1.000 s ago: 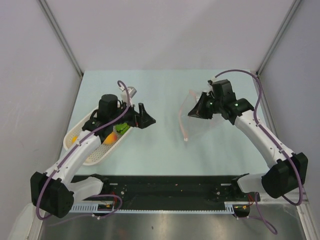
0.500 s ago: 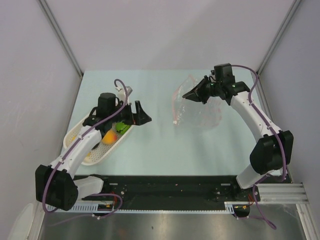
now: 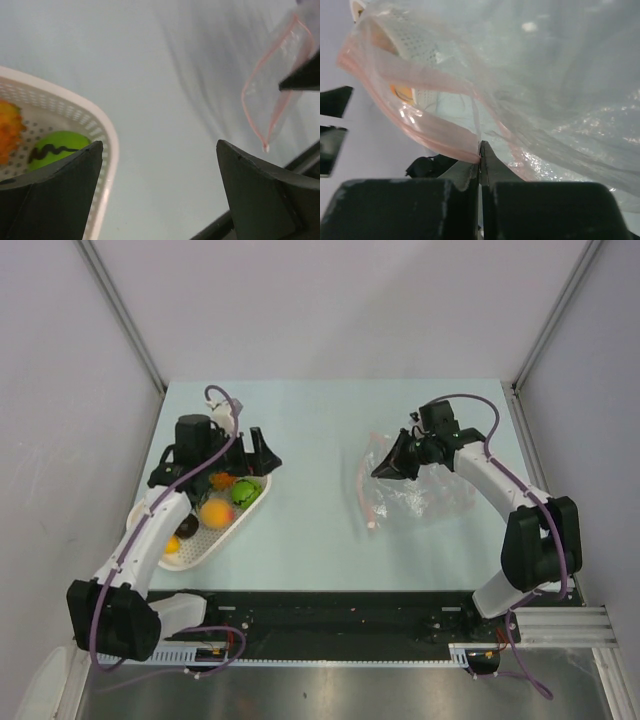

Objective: Place the food in the zip-top bag and seal the zipper
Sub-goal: Pick up the fake fruit from the bin.

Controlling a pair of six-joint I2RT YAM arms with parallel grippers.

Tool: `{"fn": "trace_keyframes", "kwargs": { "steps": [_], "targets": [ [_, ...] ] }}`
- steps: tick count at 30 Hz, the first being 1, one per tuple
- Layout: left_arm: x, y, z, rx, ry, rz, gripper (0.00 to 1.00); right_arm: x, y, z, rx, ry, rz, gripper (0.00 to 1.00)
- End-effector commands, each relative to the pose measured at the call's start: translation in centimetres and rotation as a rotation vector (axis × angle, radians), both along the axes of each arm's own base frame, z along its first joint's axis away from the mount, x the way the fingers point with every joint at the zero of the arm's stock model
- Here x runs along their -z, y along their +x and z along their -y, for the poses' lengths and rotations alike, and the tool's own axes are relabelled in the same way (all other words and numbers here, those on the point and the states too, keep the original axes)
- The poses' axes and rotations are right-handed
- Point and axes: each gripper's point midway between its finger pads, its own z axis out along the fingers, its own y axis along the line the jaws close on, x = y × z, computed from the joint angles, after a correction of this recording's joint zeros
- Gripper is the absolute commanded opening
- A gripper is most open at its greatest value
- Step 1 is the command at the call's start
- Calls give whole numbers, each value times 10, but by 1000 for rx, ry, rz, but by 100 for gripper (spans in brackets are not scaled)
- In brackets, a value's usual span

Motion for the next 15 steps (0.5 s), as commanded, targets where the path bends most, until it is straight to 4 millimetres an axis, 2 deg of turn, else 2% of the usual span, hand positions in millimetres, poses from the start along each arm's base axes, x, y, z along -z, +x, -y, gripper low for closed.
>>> {"fn": "trace_keyframes", "kwargs": {
  "steps": [1, 3, 7, 9, 11, 12, 15],
  "targets": [
    [-8, 41, -56, -200, 85, 17, 97, -6, 11, -2, -78, -64, 147, 0],
    [-5, 49, -81, -278, 172, 7, 96, -11, 13, -2, -96, -79, 181, 0],
    [14, 54, -145, -486, 210, -56, 94, -14, 15, -3, -121, -83, 199, 0],
    [27, 50, -153, -442, 256, -77, 94, -10, 13, -7, -139, -70, 179, 0],
    [42, 46, -168, -357, 383, -99, 94, -9, 12, -9, -152, -52, 169, 0],
    [41, 45, -178, -338, 414, -99, 94, -11, 11, -11, -161, -42, 173, 0],
    [55, 34, -197, -221, 500, -122, 92, -15, 12, -14, -175, -22, 187, 0]
  ]
}}
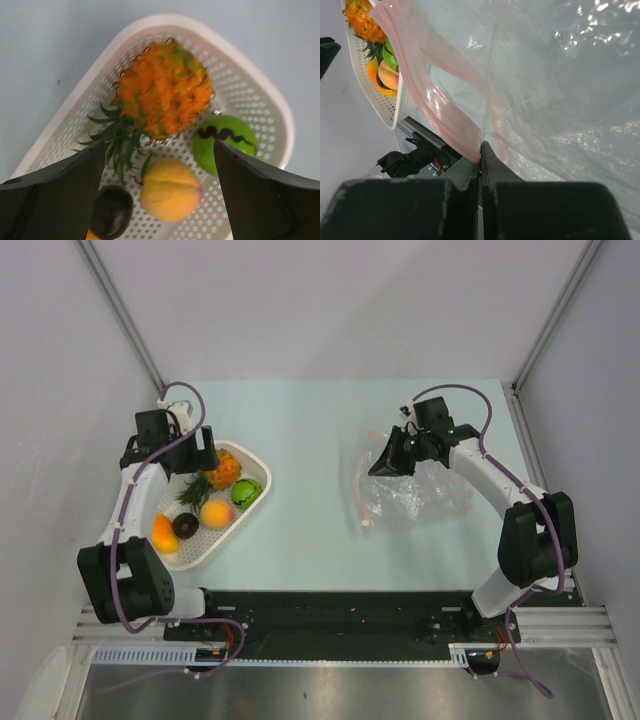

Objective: Place the food in the zip-top bag and seal the zipper
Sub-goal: Pick up the fake fruit from the bin.

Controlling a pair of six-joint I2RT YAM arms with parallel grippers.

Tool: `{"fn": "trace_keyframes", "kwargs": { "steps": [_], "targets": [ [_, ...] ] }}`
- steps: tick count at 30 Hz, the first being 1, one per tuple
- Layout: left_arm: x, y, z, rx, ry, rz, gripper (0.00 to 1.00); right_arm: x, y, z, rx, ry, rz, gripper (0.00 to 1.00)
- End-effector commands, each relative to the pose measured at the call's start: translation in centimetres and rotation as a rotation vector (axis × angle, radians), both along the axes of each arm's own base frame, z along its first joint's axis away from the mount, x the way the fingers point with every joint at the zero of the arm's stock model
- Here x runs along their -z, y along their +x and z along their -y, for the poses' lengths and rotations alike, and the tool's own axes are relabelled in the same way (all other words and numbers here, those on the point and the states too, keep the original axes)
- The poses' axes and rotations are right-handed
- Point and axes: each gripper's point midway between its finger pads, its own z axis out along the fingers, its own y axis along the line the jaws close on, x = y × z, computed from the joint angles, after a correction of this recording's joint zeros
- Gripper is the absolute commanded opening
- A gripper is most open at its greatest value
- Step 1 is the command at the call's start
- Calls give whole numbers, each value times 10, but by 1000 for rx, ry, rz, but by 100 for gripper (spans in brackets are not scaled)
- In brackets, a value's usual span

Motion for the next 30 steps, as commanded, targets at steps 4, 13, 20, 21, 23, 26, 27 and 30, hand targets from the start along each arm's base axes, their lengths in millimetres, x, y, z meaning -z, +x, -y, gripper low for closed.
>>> {"fn": "trace_keyframes", "kwargs": {
  "steps": [4, 13, 20, 21, 23, 26, 27, 30],
  "targets": [
    [28, -17, -45, 247, 241, -136, 83, -15, 7, -11, -64, 52, 51, 0],
    [70, -14, -58, 280, 305, -186, 82, -16, 1, -22, -140, 134, 25, 0],
    [103, -12, -56, 320, 333, -219, 81, -21, -3, -28, -175, 171, 3, 0],
    [105, -9, -54, 334, 348, -213, 81, -22, -5, -29, -185, 182, -1, 0],
    [115, -9, -52, 342, 347, -231, 81, -24, -8, -31, -204, 198, -2, 0],
    [120, -7, -50, 348, 337, -241, 70, -27, -10, -32, -218, 208, 6, 0],
    [119, -6, -49, 352, 329, -240, 65, -29, -10, -31, -221, 207, 14, 0],
    [104, -8, -43, 364, 292, -230, 30, -32, -11, -30, -232, 200, 30, 0]
  ]
}}
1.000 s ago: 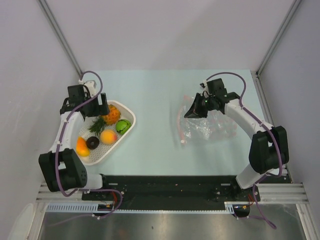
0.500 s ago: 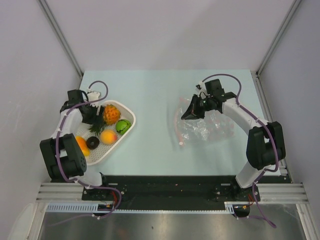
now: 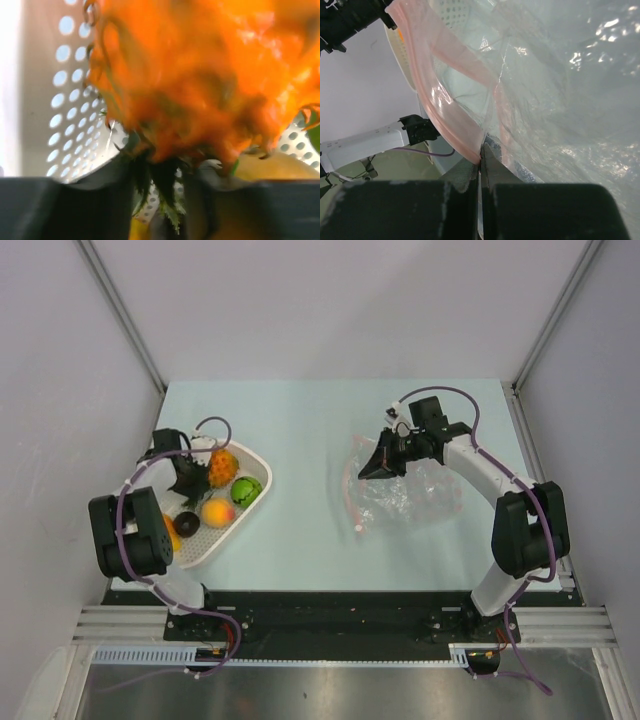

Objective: Place the food in the zip-top bag and seal the zipper
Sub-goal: Pick up the fake fruit from the bin, then place the fake fruit in the zipper food storage bag.

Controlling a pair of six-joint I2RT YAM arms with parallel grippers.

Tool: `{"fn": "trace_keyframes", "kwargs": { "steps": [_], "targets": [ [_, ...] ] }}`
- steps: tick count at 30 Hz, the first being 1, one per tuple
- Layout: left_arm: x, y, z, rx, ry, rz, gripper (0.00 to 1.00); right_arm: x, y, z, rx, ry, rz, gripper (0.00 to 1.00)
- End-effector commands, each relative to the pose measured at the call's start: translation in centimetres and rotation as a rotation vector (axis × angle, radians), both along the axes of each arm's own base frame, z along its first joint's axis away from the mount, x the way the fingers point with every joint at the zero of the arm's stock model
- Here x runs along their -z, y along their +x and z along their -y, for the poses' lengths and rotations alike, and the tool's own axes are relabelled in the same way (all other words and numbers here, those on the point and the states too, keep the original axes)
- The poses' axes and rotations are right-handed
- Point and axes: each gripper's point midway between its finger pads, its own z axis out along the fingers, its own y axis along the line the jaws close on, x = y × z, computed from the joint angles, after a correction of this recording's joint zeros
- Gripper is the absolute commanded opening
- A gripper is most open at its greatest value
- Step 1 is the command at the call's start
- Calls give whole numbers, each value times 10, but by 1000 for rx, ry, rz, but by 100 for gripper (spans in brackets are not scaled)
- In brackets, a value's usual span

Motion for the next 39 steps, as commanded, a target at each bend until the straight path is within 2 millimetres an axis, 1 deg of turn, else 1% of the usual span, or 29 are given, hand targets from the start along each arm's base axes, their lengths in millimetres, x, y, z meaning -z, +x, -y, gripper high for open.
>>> {"fn": "trace_keyframes", "kwargs": {
  "steps": [1, 2, 3, 4, 5, 8, 9, 10, 11, 12, 13, 14, 15, 16, 17, 18, 19, 21, 22, 24, 25, 27, 28, 30, 31, 32, 36, 37, 39],
  "targets": [
    [-29, 12, 5, 28, -27, 65, 19, -24, 2, -5, -49, 42, 78, 0],
    [-44, 11, 8, 31, -29, 91, 14, -25, 1, -6, -56, 47, 77, 0],
    [-52, 10, 10, 26, -40, 103, 10, -27, -1, -7, -63, 53, 85, 0],
    [-60, 9, 14, 33, -58, 120, 3, -29, -3, -8, -73, 59, 89, 0],
    [-71, 8, 17, 36, -66, 131, 0, -31, -4, -10, -85, 71, 94, 0],
    [-110, 7, 25, 45, -94, 212, 0, -42, -7, -15, -100, 93, 123, 0],
    [-124, 2, 31, 50, -105, 235, 0, -47, -9, -17, -108, 105, 132, 0],
    [-133, 0, 35, 60, -112, 248, 0, -52, -8, -20, -111, 121, 147, 0],
    [-150, 0, 50, 108, -154, 279, 0, -57, -11, -23, -117, 143, 137, 0],
    [-157, -10, 62, 138, -184, 264, 0, -60, -13, -25, -121, 154, 140, 0],
    [-174, -18, 74, 178, -208, 298, 0, -65, -15, -29, -137, 169, 166, 0],
    [-191, -25, 102, 273, -284, 329, 0, -65, -18, -31, -153, 178, 173, 0],
    [-197, -39, 118, 323, -325, 315, 0, -65, -19, -33, -170, 185, 195, 0],
    [-211, -53, 135, 385, -358, 348, 0, -62, -21, -34, -190, 187, 207, 0],
    [-216, -69, 163, 484, -420, 340, 0, -57, -25, -34, -224, 193, 218, 0],
    [-219, -81, 179, 539, -445, 334, 0, -55, -28, -34, -241, 200, 222, 0],
    [-221, -101, 202, 628, -473, 333, 0, -51, -31, -36, -262, 211, 207, 0],
    [-220, -119, 223, 699, -514, 323, 0, -47, -35, -35, -288, 211, 204, 0],
    [-217, -131, 239, 770, -534, 318, 0, -45, -36, -35, -296, 210, 197, 0],
    [-214, -141, 255, 831, -566, 308, 0, -47, -38, -34, -308, 206, 209, 0],
    [-210, -149, 268, 886, -580, 298, 0, -50, -38, -34, -310, 210, 219, 0],
    [-201, -154, 280, 939, -581, 262, 0, -59, -41, -34, -327, 219, 253, 0],
    [-198, -160, 290, 988, -580, 243, 0, -62, -42, -35, -332, 220, 265, 0],
    [-186, -155, 296, 1005, -551, 219, 0, -72, -46, -35, -357, 232, 305, 0],
    [-182, -154, 299, 1023, -542, 210, 0, -74, -48, -35, -364, 234, 309, 0],
    [-169, -152, 301, 1016, -539, 159, 0, -79, -52, -34, -372, 238, 321, 0],
    [-137, -147, 298, 989, -509, 65, 0, -93, -64, -32, -404, 258, 371, 0],
    [-127, -141, 295, 958, -479, 51, 0, -95, -67, -31, -413, 262, 382, 0],
    [-106, -140, 291, 920, -447, -44, 0, -103, -73, -29, -427, 269, 411, 0]
  ]
}}
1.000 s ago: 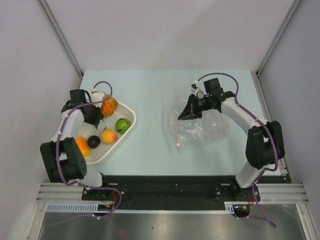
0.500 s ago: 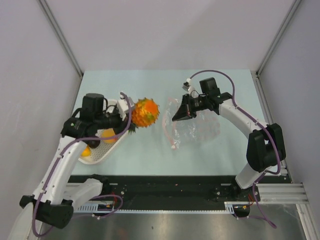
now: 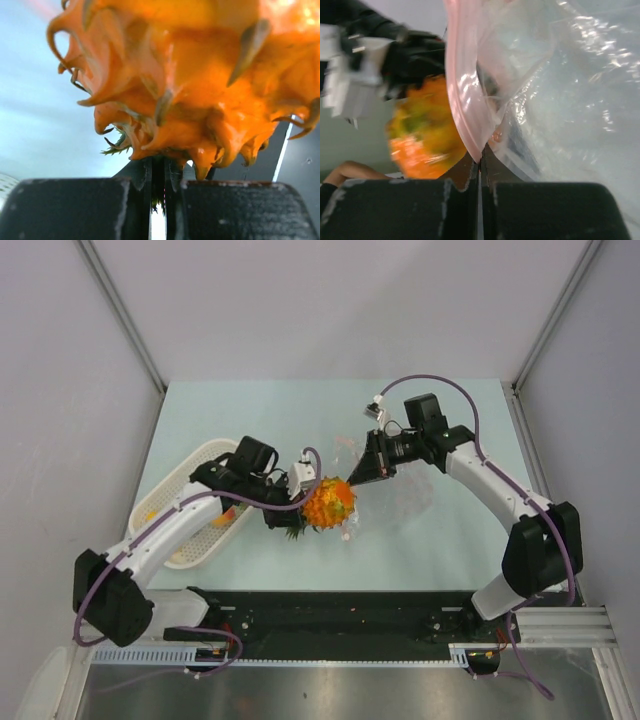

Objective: Place the food in the zip-top bag and seal the zipper
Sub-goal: Place the fake fruit in the zipper food storage bag.

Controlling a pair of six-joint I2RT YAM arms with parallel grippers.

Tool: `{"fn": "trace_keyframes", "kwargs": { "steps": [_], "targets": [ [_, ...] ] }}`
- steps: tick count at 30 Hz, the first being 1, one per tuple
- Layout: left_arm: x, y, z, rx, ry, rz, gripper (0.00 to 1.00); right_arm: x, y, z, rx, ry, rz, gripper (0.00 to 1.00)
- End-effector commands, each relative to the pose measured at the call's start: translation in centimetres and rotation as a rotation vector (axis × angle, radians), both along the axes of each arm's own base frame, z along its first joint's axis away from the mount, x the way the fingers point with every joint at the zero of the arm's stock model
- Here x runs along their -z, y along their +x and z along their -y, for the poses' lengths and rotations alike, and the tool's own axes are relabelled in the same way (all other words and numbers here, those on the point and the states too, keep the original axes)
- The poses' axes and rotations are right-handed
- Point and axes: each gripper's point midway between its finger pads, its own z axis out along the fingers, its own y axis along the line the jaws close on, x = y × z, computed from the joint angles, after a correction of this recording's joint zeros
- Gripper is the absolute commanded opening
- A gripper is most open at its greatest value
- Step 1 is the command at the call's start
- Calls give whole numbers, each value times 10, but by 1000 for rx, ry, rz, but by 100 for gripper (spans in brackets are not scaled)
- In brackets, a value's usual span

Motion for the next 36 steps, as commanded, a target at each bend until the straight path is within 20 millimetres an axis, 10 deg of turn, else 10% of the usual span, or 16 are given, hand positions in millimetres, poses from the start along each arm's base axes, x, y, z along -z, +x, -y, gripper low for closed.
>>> {"fn": "trace_keyframes", "kwargs": {
  "steps": [1, 10, 19, 27, 36],
  "targets": [
    [32, 8, -7, -22, 104, -59, 0, -45, -19, 3, -73, 77, 167, 0],
    [36, -7, -6, -154, 95, -350, 0, -47, -37, 8, -138, 36, 279, 0],
    [-20, -15, 33, -195, -141, -582, 0, -36, -51, -14, -184, -75, 457, 0],
    [-29, -34, 45, -171, -213, -803, 0, -32, -58, -25, -240, -144, 576, 0],
    [-30, -26, 44, -192, -235, -724, 0, -27, -70, -20, -311, -135, 583, 0]
  ]
}}
